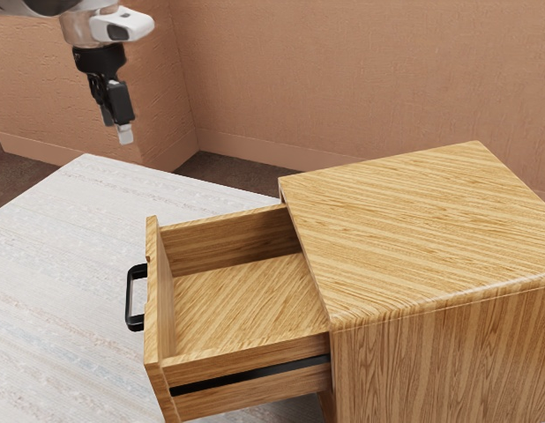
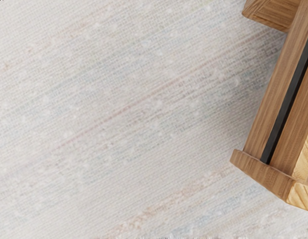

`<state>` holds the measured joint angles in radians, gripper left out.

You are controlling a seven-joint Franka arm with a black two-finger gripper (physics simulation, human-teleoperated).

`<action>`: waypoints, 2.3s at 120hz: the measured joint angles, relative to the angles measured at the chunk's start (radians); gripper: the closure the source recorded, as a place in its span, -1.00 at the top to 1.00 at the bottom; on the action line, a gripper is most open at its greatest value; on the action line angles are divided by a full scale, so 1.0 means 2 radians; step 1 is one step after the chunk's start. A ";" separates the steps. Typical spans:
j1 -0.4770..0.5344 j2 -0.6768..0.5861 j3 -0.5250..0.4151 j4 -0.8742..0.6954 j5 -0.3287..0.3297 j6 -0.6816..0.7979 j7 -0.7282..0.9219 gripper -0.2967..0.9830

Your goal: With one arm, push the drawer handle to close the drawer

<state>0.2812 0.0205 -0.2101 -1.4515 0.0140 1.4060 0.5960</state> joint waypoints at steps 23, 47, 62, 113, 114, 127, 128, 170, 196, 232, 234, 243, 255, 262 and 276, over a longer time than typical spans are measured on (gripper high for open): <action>0.010 0.000 0.001 0.000 -0.001 -0.003 0.048 0.53; -0.001 -0.123 0.017 0.032 0.003 -0.039 0.084 0.53; 0.046 -0.252 0.047 -0.156 0.005 -0.056 0.102 0.53; 0.007 -0.363 0.069 -0.451 -0.001 0.027 0.146 0.29; 0.004 -0.368 0.069 -0.456 -0.002 0.029 0.147 0.26; -0.026 -0.391 0.073 -0.499 -0.004 0.059 0.161 -0.08; -0.028 -0.391 0.073 -0.500 -0.004 0.061 0.162 -0.11; -0.065 -0.379 -0.003 -0.512 -0.067 0.140 0.184 -0.61; -0.070 -0.383 -0.016 -0.515 -0.094 0.142 0.176 -0.67; -0.066 -0.385 -0.057 -0.515 -0.139 0.119 0.139 -0.69; -0.066 -0.385 -0.059 -0.515 -0.140 0.118 0.137 -0.69; -0.065 -0.385 -0.065 -0.515 -0.144 0.117 0.130 -0.69; -0.065 -0.385 -0.067 -0.514 -0.143 0.116 0.121 -0.69; -0.065 -0.385 -0.067 -0.511 -0.135 0.116 0.117 -0.69; -0.065 -0.385 -0.068 -0.500 -0.116 0.117 0.111 -0.69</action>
<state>0.1519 -0.7487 -0.3452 -2.4518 -0.2179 1.6405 0.8182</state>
